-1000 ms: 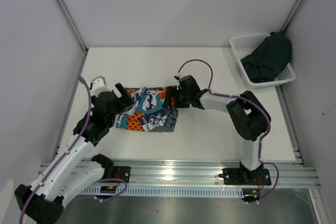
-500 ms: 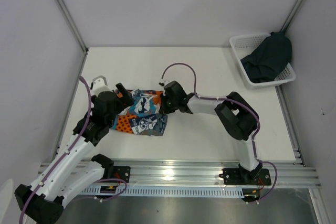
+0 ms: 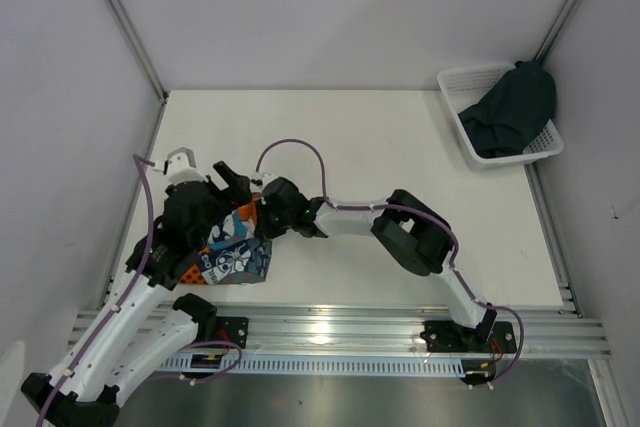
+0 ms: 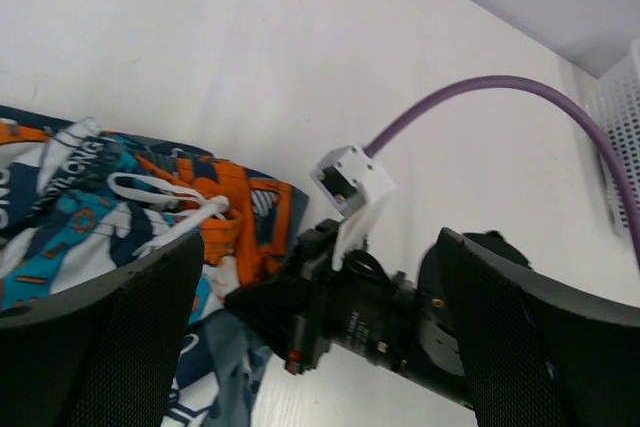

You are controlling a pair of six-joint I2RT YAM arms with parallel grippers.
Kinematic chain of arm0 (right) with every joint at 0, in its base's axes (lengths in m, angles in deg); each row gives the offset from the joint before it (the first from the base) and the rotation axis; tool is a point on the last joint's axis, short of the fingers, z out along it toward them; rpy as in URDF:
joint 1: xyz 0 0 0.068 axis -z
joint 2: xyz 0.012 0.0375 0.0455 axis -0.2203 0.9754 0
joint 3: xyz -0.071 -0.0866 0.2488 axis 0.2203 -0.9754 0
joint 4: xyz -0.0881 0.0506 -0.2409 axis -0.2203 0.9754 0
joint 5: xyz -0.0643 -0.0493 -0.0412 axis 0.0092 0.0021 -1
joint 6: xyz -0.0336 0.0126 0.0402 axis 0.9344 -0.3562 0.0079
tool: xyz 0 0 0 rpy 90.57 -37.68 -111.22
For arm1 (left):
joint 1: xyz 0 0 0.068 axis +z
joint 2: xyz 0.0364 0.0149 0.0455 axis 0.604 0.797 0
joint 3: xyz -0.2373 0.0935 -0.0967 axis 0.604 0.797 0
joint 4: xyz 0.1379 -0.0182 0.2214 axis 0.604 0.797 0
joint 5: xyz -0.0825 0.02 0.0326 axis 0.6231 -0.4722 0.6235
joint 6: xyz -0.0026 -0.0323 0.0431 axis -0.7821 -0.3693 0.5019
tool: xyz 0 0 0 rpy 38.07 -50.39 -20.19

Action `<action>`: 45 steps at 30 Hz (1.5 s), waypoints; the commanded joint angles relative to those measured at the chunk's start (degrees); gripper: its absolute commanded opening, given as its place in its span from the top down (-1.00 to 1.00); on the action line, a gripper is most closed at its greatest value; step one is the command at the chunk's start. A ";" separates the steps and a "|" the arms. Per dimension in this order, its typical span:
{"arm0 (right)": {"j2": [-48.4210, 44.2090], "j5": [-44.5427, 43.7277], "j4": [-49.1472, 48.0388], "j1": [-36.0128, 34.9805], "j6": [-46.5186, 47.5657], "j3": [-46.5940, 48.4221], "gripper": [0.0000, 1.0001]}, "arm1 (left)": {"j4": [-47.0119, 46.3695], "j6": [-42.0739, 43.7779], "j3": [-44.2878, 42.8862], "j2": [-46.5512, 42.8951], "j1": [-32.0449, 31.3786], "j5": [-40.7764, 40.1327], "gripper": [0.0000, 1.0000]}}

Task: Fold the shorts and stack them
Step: Neatly place the folded shorts to the corner, then grab the shorts from the pile

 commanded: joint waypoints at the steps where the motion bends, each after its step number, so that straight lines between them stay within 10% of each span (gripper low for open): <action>1: 4.48 -3.11 -0.64 -1.40 -6.34 2.83 1.00 | 1.38 -1.48 -3.46 -2.22 0.22 4.16 -0.98; 12: 12.04 -3.83 -2.75 -6.40 -12.60 13.29 1.00 | 5.42 -1.05 -6.54 -5.12 0.22 5.75 -0.98; 18: 7.31 -4.89 -1.96 -5.63 -11.46 11.20 -0.17 | 6.65 -0.61 -7.33 -6.53 0.22 4.61 -0.98; 27: -14.55 -7.26 4.79 1.23 -8.48 -0.84 -0.57 | 6.57 0.54 -9.26 -5.83 0.22 3.64 -0.98; 37: -36.79 -15.24 22.18 28.19 -3.65 -10.08 -0.81 | 0.51 3.18 -5.06 -6.26 0.22 7.50 -0.98; 45: -35.87 -25.36 30.20 53.23 -3.37 -2.53 -0.99 | -1.96 2.12 -0.22 -8.55 0.31 9.17 -0.98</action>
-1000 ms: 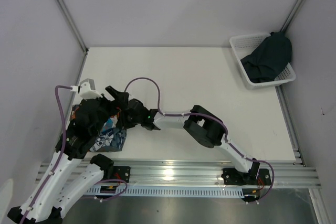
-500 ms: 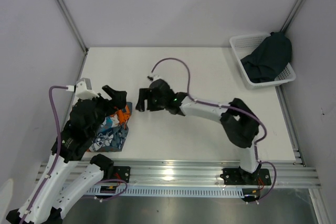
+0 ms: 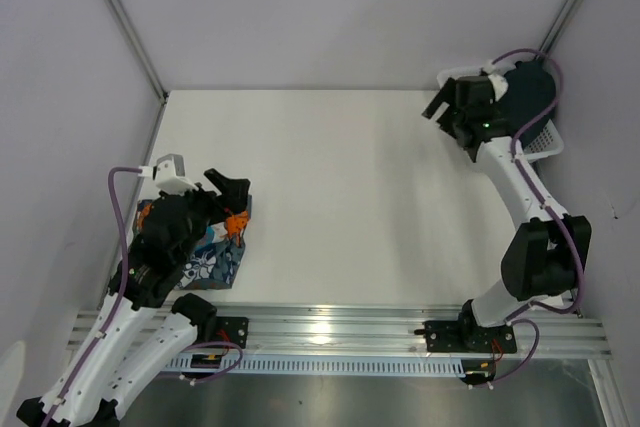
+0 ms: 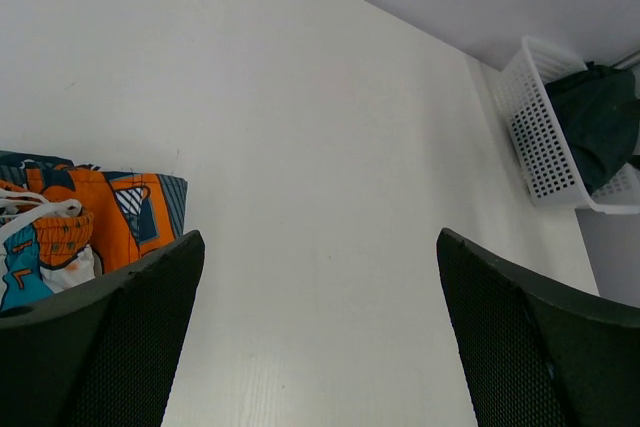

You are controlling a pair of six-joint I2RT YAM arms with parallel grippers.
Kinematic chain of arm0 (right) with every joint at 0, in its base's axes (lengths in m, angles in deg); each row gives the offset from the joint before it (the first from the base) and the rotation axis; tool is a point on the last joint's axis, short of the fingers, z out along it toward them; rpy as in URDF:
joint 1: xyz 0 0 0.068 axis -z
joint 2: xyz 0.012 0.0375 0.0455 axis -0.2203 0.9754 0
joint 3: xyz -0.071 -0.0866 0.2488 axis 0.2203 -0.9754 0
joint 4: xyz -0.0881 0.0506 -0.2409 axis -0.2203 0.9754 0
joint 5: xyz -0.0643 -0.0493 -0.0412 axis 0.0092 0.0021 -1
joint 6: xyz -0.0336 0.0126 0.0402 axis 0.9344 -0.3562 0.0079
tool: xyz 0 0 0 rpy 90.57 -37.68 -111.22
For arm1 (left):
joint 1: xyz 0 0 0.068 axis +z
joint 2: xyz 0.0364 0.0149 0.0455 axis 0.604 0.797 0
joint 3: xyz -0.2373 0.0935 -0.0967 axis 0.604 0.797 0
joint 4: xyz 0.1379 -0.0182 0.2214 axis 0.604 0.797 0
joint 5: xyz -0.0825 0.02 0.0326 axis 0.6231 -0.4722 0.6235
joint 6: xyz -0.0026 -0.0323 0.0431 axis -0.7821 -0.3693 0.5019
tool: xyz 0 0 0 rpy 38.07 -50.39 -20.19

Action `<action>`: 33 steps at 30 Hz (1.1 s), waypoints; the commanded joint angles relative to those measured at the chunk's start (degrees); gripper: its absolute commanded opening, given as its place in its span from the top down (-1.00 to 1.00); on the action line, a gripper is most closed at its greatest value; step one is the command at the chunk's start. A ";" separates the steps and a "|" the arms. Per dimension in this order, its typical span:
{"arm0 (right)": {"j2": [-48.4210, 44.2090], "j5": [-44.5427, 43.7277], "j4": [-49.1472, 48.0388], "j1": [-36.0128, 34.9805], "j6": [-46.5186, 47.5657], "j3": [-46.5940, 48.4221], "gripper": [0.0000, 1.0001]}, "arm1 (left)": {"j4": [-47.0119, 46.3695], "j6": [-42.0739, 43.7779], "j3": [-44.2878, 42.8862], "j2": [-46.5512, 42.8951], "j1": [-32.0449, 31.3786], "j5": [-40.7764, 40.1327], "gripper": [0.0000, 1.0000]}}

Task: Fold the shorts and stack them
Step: Grab the shorts from the pile

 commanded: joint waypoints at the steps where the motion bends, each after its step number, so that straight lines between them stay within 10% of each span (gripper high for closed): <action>1: 2.39 -8.00 5.71 7.10 0.45 5.60 -0.99 | -2.96 0.46 1.21 -1.03 0.22 1.57 -0.98; 26: 50.11 -7.33 11.35 21.00 -17.22 48.41 -0.93 | -6.04 -1.91 5.34 0.19 0.31 7.98 -0.98; 29: 50.56 -6.72 7.05 21.17 -16.86 47.55 -0.52 | -7.09 -1.48 6.74 -0.68 0.22 7.90 -0.98; 33: 49.60 -1.54 1.50 21.35 -14.85 46.93 0.99 | -6.57 -0.25 6.66 0.28 0.22 6.67 -0.98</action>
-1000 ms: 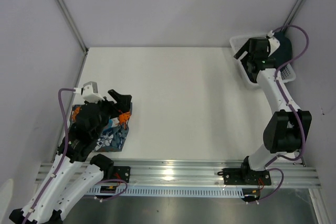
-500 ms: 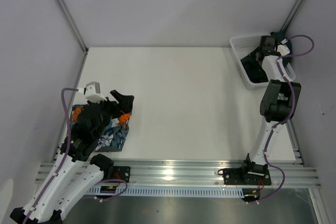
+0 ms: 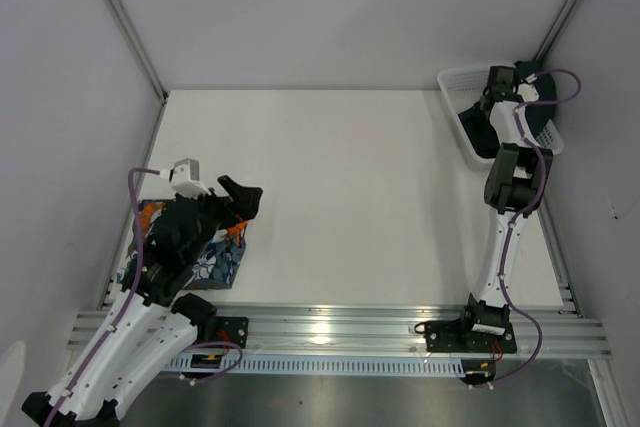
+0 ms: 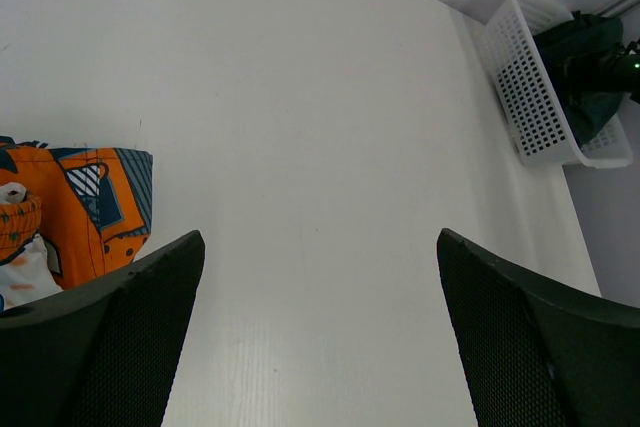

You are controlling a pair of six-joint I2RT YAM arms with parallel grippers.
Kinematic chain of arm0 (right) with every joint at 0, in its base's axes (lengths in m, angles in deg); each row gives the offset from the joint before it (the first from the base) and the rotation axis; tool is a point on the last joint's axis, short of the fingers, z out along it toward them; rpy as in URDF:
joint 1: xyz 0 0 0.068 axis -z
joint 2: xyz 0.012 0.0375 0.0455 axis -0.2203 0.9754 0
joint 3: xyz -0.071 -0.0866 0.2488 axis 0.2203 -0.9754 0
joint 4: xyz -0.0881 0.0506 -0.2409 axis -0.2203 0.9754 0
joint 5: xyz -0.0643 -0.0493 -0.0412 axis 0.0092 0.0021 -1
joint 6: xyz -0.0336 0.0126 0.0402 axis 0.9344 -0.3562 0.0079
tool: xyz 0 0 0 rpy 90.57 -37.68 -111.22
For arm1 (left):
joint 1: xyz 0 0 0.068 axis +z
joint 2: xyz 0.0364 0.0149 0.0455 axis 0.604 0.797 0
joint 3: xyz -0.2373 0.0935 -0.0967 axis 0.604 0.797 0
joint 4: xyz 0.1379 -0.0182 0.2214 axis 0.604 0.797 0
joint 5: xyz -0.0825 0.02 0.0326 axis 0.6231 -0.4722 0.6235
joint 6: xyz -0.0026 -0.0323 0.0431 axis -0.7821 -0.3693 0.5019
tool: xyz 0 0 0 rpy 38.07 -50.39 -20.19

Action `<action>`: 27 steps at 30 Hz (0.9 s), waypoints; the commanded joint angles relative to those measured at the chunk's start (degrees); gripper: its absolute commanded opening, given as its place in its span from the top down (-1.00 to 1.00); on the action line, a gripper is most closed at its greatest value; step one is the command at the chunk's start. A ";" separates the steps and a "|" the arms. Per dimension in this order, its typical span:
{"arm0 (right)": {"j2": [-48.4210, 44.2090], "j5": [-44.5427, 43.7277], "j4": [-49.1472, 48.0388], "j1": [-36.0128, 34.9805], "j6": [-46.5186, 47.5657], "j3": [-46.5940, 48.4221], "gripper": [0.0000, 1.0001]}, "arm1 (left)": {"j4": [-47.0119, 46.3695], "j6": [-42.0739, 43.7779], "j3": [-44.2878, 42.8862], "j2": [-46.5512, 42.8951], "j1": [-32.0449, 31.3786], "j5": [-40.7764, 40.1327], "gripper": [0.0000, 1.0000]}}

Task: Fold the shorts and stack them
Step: Grab the shorts from the pile, then move the shorts to the center of the board

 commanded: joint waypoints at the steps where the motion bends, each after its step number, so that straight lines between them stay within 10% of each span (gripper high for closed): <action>1: -1.50 2.99 -7.44 0.41 0.09 1.86 1.00 | -1.39 0.52 -0.07 0.72 0.22 0.28 -0.98; 27: -45.86 23.37 -4.65 -6.16 5.98 6.43 1.00 | -2.35 2.19 -2.01 3.27 0.22 -0.07 -0.98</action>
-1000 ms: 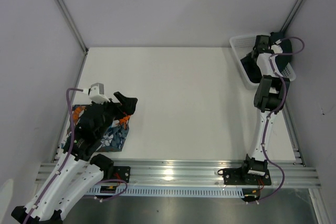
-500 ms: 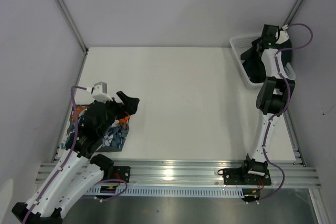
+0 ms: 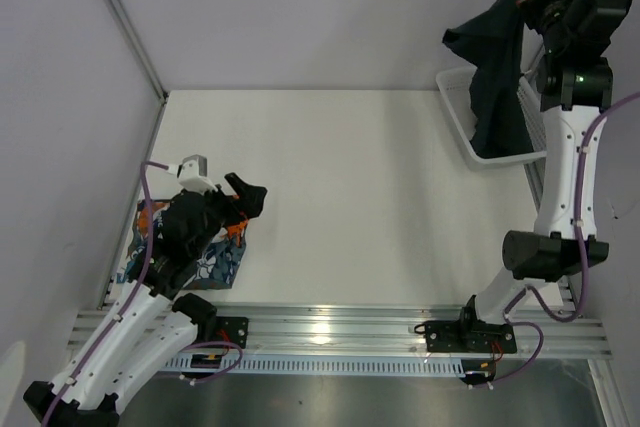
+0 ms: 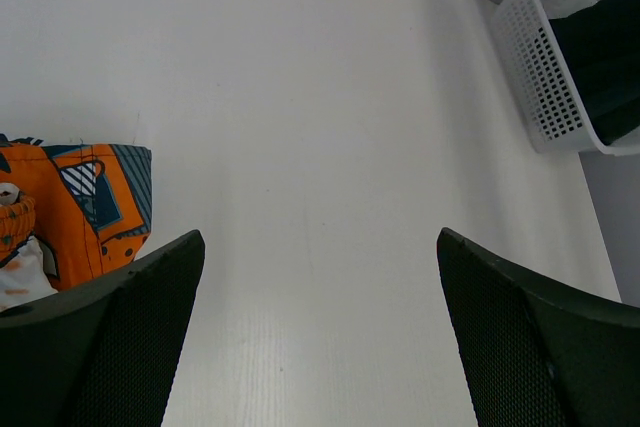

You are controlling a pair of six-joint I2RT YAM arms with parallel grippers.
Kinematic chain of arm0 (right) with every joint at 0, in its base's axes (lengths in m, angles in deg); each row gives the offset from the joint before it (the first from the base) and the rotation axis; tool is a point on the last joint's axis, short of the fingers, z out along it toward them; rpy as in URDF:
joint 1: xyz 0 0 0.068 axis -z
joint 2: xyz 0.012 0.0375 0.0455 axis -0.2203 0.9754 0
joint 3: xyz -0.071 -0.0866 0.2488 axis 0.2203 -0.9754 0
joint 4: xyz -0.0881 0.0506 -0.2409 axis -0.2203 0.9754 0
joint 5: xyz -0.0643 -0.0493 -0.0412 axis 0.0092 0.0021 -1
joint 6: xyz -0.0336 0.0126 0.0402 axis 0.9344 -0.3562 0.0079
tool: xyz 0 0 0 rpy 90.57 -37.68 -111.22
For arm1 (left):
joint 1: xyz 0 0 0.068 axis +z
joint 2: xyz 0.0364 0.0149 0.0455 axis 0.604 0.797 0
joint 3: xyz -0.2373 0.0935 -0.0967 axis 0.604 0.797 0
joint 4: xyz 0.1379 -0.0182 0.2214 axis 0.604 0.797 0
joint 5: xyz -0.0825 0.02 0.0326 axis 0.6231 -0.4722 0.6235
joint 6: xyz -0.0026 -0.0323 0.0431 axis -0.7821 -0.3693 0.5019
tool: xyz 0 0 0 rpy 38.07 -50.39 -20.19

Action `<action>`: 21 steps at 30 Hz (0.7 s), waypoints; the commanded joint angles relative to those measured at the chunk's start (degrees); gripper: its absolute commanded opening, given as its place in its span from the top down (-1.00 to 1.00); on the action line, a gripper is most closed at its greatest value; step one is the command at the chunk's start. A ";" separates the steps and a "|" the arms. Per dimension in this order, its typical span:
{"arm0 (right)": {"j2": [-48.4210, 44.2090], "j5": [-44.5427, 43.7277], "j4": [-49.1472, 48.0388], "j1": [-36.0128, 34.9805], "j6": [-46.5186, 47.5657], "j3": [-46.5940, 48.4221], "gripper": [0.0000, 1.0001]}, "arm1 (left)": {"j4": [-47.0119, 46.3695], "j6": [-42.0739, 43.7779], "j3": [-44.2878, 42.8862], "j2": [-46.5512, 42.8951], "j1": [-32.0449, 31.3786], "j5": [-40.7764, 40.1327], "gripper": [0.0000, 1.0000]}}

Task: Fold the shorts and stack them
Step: Move the shorts to the center of the board

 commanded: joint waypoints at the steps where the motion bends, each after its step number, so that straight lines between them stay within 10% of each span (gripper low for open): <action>1: -7.48 7.54 1.93 -4.19 0.93 0.27 1.00 | -0.67 1.29 -2.55 -0.73 0.31 -1.12 -0.98; 21: -20.95 35.66 4.92 -29.74 -3.65 -6.25 1.00 | 2.14 2.44 -7.74 -4.34 0.22 -8.59 -0.98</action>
